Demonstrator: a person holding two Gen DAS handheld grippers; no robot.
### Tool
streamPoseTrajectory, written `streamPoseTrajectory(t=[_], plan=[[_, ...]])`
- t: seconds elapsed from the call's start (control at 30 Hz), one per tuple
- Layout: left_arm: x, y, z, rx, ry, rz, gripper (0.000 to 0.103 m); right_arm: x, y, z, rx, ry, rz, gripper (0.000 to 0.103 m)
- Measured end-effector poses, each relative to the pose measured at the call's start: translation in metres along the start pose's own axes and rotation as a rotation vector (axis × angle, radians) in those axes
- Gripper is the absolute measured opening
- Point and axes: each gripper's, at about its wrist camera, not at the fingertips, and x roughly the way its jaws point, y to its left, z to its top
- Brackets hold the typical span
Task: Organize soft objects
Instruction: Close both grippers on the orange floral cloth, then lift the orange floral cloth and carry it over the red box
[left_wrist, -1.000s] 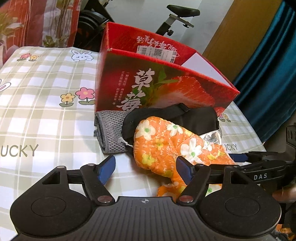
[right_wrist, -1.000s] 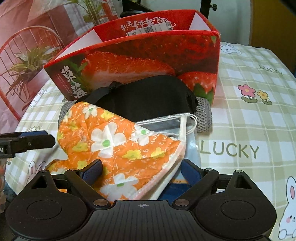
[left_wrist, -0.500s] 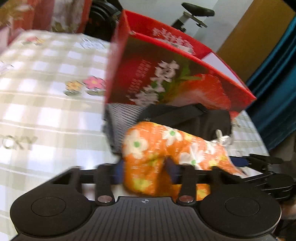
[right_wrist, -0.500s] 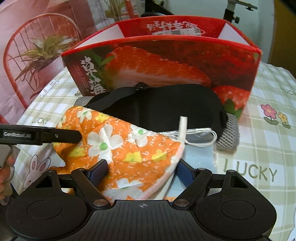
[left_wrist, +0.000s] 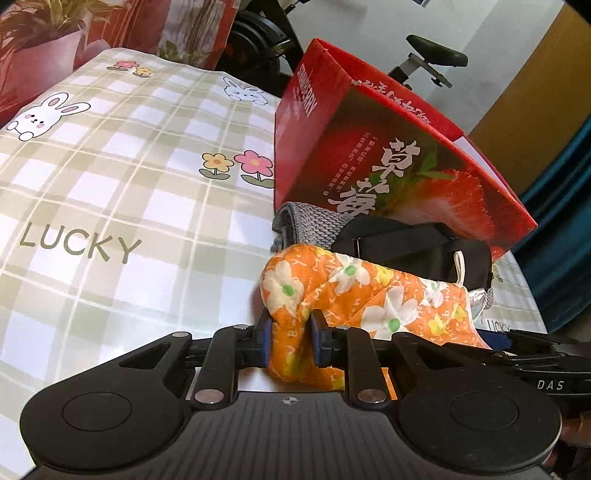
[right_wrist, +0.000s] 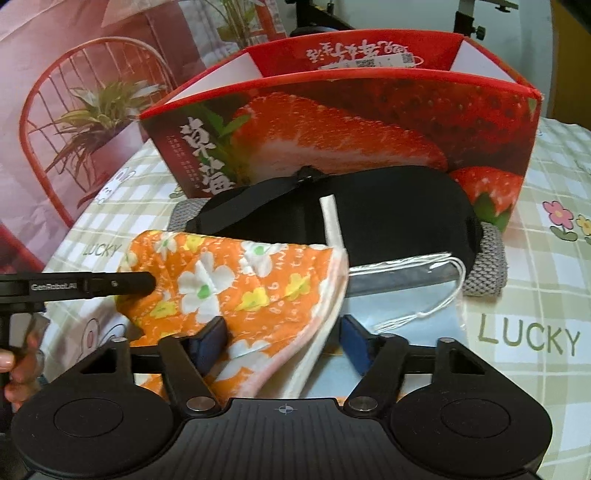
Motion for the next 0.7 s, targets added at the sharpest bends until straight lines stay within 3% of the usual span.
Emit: streamPoseTrajectory(t=[0.13,0.2,0.4,0.7], plan=[[-0.001,0.004,-0.002,0.0,-0.005,-0.004,0.022,0.001,0.002,-0.001,0.002,0.003,0.011,0.056],[-0.001,0.004,-0.002,0.001,-0.008,-0.007,0.022,0.002,0.003,-0.001,0.003,0.005,0.016,0.047],[-0.001,0.005,-0.003,0.0,-0.011,-0.012,0.022,0.0,0.008,0.003,-0.015,-0.018,0.015,0.031],[-0.008,0.0,-0.002,0.026,-0.029,-0.032,0.019,-0.012,0.017,0.004,-0.084,-0.069,0.003,0.018]])
